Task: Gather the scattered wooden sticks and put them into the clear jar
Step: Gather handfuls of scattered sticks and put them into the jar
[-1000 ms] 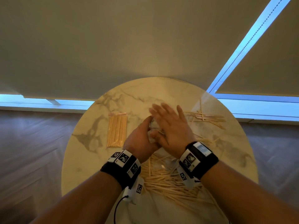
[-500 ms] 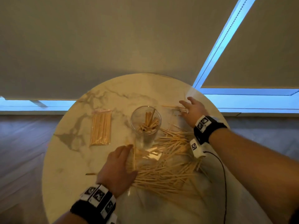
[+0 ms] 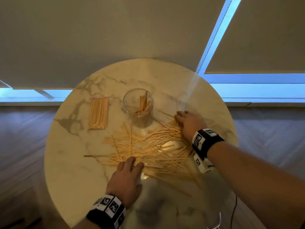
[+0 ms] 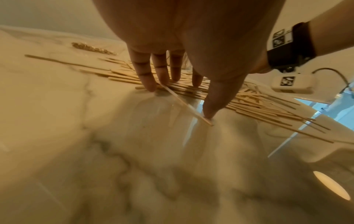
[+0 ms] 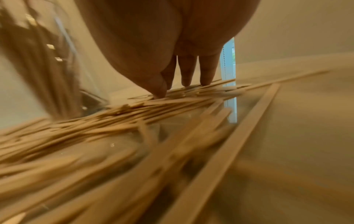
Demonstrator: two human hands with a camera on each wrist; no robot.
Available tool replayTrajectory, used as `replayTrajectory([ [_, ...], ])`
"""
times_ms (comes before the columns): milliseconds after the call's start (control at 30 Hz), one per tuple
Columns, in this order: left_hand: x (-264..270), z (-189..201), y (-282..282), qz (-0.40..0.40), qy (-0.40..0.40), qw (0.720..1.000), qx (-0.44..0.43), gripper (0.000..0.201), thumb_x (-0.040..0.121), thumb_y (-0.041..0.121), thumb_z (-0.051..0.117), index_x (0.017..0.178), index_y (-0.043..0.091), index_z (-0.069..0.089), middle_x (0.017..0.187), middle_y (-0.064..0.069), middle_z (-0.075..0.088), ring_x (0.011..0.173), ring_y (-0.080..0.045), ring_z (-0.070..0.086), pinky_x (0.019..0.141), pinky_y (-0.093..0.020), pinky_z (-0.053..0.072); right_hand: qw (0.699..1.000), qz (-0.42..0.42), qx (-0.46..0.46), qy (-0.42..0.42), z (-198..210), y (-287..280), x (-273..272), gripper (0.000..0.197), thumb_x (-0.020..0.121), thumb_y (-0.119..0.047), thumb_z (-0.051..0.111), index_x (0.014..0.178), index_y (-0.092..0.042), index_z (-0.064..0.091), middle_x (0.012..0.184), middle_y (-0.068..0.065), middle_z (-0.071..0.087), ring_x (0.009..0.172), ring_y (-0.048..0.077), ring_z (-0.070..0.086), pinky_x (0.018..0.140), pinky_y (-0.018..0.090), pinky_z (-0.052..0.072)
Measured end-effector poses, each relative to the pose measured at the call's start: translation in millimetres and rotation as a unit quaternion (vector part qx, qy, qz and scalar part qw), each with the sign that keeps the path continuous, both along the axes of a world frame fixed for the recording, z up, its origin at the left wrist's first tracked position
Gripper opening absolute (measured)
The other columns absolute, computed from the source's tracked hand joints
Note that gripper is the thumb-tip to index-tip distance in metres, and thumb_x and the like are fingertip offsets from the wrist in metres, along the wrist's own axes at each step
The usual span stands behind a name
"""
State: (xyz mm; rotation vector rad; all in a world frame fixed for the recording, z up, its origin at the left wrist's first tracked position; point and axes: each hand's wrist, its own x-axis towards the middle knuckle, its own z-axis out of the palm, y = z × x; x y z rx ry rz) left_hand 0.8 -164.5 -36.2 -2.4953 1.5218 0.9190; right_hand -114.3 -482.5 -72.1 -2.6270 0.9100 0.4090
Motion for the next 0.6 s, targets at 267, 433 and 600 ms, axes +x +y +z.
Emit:
replayTrajectory([
  [267, -7.4, 1.9, -2.0, 0.055, -0.021, 0.998, 0.018, 0.072, 0.084, 0.047, 0.065, 0.150, 0.032, 0.040, 0.156, 0.000, 0.030, 0.141, -0.026, 0.032, 0.112, -0.039, 0.043, 0.993, 0.005, 0.041, -0.112, 4.7, 51.9, -30.3, 0.031, 0.099, -0.025, 0.054, 0.123, -0.018, 0.072, 0.136, 0.003, 0.062, 0.125, 0.029, 0.055, 0.105, 0.040, 0.047],
  [433, -11.4, 4.5, 8.9, 0.097, -0.034, 0.995, 0.009, 0.071, 0.085, 0.051, 0.064, 0.148, 0.029, 0.042, 0.150, -0.002, 0.037, 0.136, -0.026, 0.039, 0.110, -0.038, 0.043, 0.987, -0.137, 0.020, -0.084, 23.4, 47.2, -31.4, 0.040, 0.092, -0.056, 0.059, 0.114, -0.024, 0.066, 0.111, -0.001, 0.061, 0.106, 0.025, 0.057, 0.091, 0.042, 0.052],
  [600, -11.0, 3.3, 32.5, 0.176, 0.028, 0.983, 0.035, 0.072, 0.085, 0.039, 0.064, 0.149, 0.024, 0.036, 0.145, -0.005, 0.049, 0.126, -0.027, 0.055, 0.105, -0.040, 0.048, 0.987, -0.145, 0.061, -0.025, 25.6, 53.8, -4.1, 0.024, 0.089, -0.042, 0.066, 0.103, -0.022, 0.067, 0.105, 0.003, 0.065, 0.093, 0.026, 0.063, 0.084, 0.039, 0.056],
])
